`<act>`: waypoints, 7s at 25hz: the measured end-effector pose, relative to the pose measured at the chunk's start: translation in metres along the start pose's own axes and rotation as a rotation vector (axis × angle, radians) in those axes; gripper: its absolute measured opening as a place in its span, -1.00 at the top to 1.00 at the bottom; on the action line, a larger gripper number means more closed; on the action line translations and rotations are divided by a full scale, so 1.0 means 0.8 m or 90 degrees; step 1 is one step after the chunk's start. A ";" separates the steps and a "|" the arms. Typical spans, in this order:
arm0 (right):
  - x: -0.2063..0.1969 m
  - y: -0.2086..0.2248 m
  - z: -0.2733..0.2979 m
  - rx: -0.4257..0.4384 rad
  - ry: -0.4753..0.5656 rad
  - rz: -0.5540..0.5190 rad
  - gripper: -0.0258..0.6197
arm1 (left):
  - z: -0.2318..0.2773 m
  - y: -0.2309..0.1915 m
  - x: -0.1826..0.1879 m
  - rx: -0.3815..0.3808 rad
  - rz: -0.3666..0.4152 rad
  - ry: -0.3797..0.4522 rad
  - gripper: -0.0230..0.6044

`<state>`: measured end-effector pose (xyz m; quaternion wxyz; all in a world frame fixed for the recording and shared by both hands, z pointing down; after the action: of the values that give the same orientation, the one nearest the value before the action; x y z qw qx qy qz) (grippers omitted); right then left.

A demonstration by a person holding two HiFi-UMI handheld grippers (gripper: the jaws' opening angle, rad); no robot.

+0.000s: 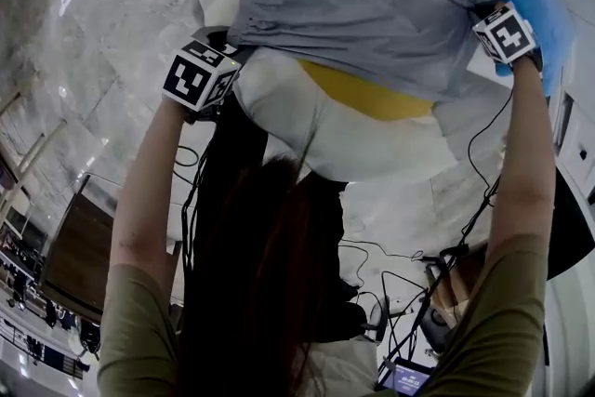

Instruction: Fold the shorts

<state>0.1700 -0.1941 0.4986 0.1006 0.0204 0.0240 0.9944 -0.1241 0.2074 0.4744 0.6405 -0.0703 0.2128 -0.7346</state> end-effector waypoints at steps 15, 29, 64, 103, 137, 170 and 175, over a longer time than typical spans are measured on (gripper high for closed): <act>0.031 0.047 -0.040 -0.053 0.046 -0.010 0.89 | -0.037 -0.035 0.183 0.175 0.120 0.125 -0.03; 0.048 0.069 -0.036 -0.105 0.046 0.153 0.79 | -0.023 -0.078 0.211 0.289 0.029 0.135 -0.03; 0.236 -0.473 -0.133 0.022 0.421 0.716 0.18 | -0.130 -0.006 0.151 0.197 0.682 -0.147 -0.03; 0.365 -0.430 -0.021 0.033 0.303 0.863 0.55 | -0.011 -0.055 0.188 0.056 0.925 -0.191 0.05; 0.417 -0.593 -0.095 0.235 0.460 0.726 0.56 | -0.140 -0.114 0.024 -0.067 0.723 -0.434 0.82; 0.004 -0.281 -0.064 0.125 0.491 0.988 0.55 | 0.082 0.224 0.319 0.100 0.671 -0.132 0.76; 0.001 -0.283 -0.058 0.110 0.460 1.062 0.55 | 0.070 0.211 0.340 0.081 0.560 -0.073 0.19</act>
<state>0.2125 0.0255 0.4403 -0.6663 -0.2740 0.1057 0.6854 0.0043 -0.0839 0.4110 0.9058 0.0260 0.1407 -0.3988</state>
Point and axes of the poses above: the fingertips, and each gripper's own axes: z forward along the fingers, y to its right, x out of its top, the point moved 9 cm from there along -z, backward along the fingers, and after that the axes turned 4 degrees about -z, right-handed, at the moved point
